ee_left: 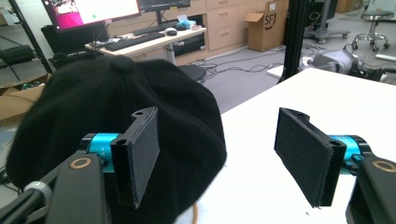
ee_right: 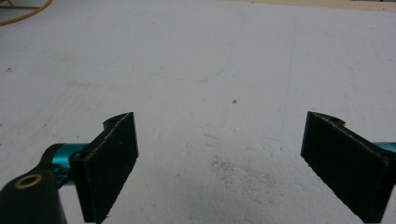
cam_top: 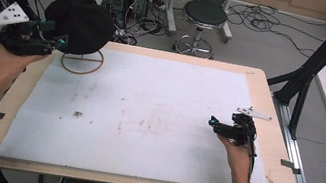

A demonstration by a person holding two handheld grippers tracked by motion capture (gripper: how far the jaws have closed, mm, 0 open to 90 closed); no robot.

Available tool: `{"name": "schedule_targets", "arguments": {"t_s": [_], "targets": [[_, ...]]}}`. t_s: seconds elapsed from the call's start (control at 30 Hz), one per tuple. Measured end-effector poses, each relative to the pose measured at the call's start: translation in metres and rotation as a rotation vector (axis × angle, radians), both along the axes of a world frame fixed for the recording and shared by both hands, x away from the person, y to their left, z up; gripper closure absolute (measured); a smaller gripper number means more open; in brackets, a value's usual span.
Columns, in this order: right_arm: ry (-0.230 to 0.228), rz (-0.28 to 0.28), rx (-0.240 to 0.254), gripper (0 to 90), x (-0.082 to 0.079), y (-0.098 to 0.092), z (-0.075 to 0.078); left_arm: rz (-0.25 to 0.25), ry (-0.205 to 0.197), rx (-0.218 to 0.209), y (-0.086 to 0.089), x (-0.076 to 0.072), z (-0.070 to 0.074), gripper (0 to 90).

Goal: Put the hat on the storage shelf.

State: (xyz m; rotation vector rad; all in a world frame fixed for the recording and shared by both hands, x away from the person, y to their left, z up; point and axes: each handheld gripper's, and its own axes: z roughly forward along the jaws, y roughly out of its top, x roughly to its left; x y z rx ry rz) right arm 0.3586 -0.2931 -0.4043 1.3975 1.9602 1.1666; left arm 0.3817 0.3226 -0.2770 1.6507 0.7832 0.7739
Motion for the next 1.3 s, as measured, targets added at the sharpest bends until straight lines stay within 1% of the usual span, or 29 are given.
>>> {"name": "schedule_targets", "arguments": {"t_s": [0.03, 0.07, 0.2, 0.27, 0.37, 0.57, 0.67, 0.73, 0.83, 1.03, 1.17, 1.3], "targets": [[-0.002, 0.001, 0.000, 10.8, 0.000, 0.000, 0.000, 0.003, 0.004, 0.009, -0.002, -0.002, -0.004, 30.7], [-0.001, 0.002, 0.003, 10.8, 0.000, 0.000, 0.000, 0.005, -0.004, 0.019, -0.003, -0.005, -0.008, 30.6], [-0.006, 0.008, 0.001, 10.7, -0.001, 0.001, 0.001, -0.002, -0.006, 0.025, -0.009, -0.015, -0.026, 30.6], [-0.004, 0.008, 0.002, 10.8, -0.001, 0.002, 0.001, -0.003, 0.001, 0.026, -0.012, -0.019, -0.035, 30.5], [-0.001, 0.012, -0.003, 10.7, -0.001, 0.004, 0.001, -0.010, 0.002, 0.027, -0.016, -0.025, -0.046, 30.5], [0.003, 0.012, -0.008, 10.8, -0.002, 0.006, 0.001, -0.015, -0.007, 0.024, -0.025, -0.034, -0.060, 30.5], [0.000, 0.014, -0.010, 10.8, -0.002, 0.006, 0.001, -0.012, -0.001, 0.025, -0.030, -0.037, -0.069, 30.6], [0.001, 0.015, -0.012, 10.8, -0.002, 0.006, 0.000, -0.014, 0.007, 0.018, -0.033, -0.037, -0.074, 30.6], [0.004, 0.014, -0.009, 10.7, -0.001, 0.007, 0.000, -0.007, 0.011, 0.025, -0.036, -0.039, -0.082, 30.6], [0.005, 0.016, -0.009, 10.7, -0.001, 0.007, 0.000, -0.006, 0.031, 0.017, -0.034, -0.043, -0.095, 30.6], [0.004, 0.020, -0.012, 10.7, -0.001, 0.008, 0.000, -0.003, 0.037, 0.015, -0.033, -0.046, -0.101, 30.5], [0.006, 0.019, -0.013, 10.7, 0.000, 0.008, -0.001, -0.003, 0.043, 0.025, -0.032, -0.047, -0.103, 30.6]]}}
